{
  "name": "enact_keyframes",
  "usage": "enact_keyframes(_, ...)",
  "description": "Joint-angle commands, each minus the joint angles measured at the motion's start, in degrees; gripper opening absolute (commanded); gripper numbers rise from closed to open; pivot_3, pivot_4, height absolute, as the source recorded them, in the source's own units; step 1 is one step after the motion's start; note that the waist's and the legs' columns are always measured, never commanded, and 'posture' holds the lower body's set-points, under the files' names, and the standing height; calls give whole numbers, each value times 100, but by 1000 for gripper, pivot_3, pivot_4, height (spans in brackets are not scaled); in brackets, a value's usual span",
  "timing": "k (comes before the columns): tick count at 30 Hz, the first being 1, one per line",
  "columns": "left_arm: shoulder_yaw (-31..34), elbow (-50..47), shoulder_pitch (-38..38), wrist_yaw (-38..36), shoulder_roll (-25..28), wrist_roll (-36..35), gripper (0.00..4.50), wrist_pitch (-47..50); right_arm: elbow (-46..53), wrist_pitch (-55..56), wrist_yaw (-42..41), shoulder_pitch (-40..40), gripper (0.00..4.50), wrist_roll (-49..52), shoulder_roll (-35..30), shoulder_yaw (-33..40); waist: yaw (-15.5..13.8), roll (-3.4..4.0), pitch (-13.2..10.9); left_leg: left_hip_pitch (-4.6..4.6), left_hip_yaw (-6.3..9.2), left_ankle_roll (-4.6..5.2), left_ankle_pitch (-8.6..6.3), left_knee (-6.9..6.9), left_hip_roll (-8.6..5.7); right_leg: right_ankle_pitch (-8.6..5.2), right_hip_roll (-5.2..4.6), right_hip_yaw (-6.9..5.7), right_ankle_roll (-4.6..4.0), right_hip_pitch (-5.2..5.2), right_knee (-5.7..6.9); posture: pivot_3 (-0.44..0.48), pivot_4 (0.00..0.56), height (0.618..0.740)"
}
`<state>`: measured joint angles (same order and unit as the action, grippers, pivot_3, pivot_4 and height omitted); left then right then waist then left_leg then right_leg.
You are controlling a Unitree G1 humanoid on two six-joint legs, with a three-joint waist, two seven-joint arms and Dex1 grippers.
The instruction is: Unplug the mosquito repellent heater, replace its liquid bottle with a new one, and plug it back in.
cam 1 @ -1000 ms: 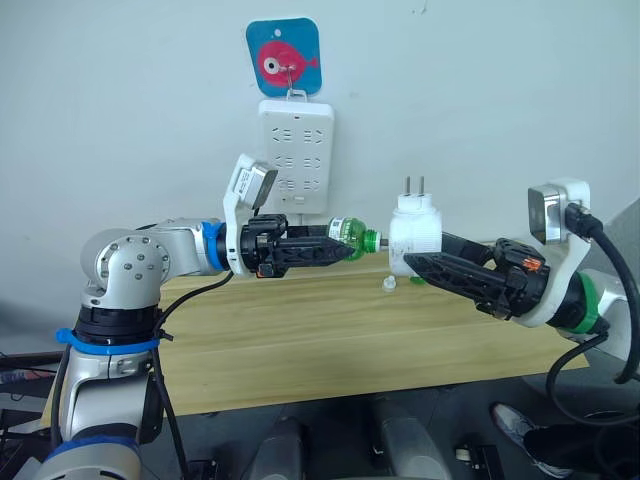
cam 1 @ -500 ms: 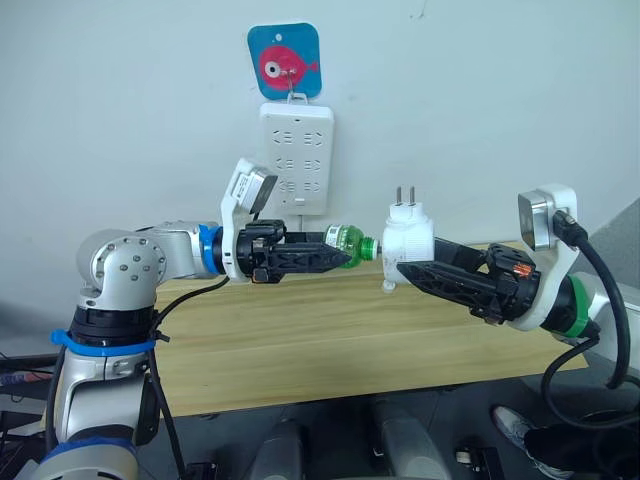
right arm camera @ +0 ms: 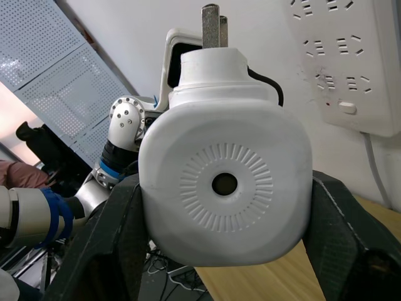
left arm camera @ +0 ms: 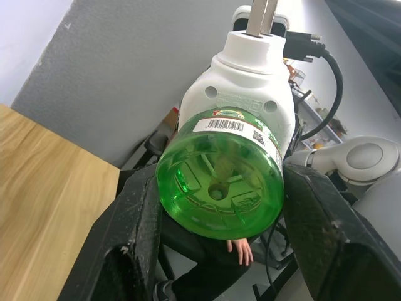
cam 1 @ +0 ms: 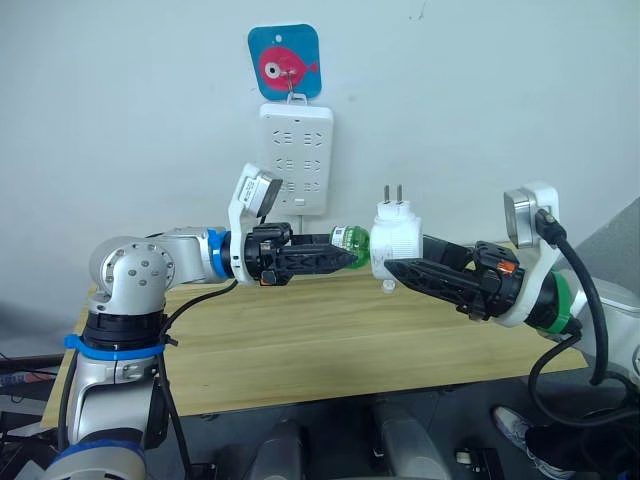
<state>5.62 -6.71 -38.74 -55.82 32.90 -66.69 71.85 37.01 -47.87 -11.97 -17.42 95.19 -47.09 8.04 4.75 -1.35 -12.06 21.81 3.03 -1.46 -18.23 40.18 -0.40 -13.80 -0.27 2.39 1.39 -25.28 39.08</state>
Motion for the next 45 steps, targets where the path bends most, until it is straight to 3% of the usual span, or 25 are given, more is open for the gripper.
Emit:
enact_keyframes(1, -8, -375, 1, -130, -60, -175, 2439, -97, 144, 24, 66, -175, 2945, 68, -18, -98, 0, 0, 1, 0, 0, 0, 0, 0, 0, 0, 0, 0, 0, 0, 0, -119, 146, 740)
enact_keyframes(12, -213, -472, 85, -207, -192, -57, 2439, -298, -69, -210, 496, -481, 2945, 1339, -470, -380, 1, 0, 2, 1, 0, 6, -4, 2, 0, 1, 0, -1, -1, 1, -1, -126, 150, 740)
enact_keyframes(17, -155, -392, 96, -50, -325, -46, 2439, -360, -99, -198, 643, -517, 4500, 1526, -615, -437, 1, 0, 2, 3, 0, 8, -4, 3, 0, 1, 0, 0, -1, 3, -3, -127, 151, 740)
enact_keyframes(34, 187, -54, 54, 772, -829, -289, 2439, -343, 143, -308, 456, -317, 4500, 1362, -1069, -255, 3, 0, 5, 1, -2, 9, -4, 8, 1, 6, 3, 1, 4, 4, -1, -139, 150, 740)
enact_keyframes(45, 352, 138, -14, 1140, -1014, -399, 2439, -329, 857, -347, -638, 289, 4500, -107, -1326, -27, -4, -1, 7, 2, -1, 9, -4, 20, 0, 10, 4, 1, 10, 8, -2, -141, 150, 740)
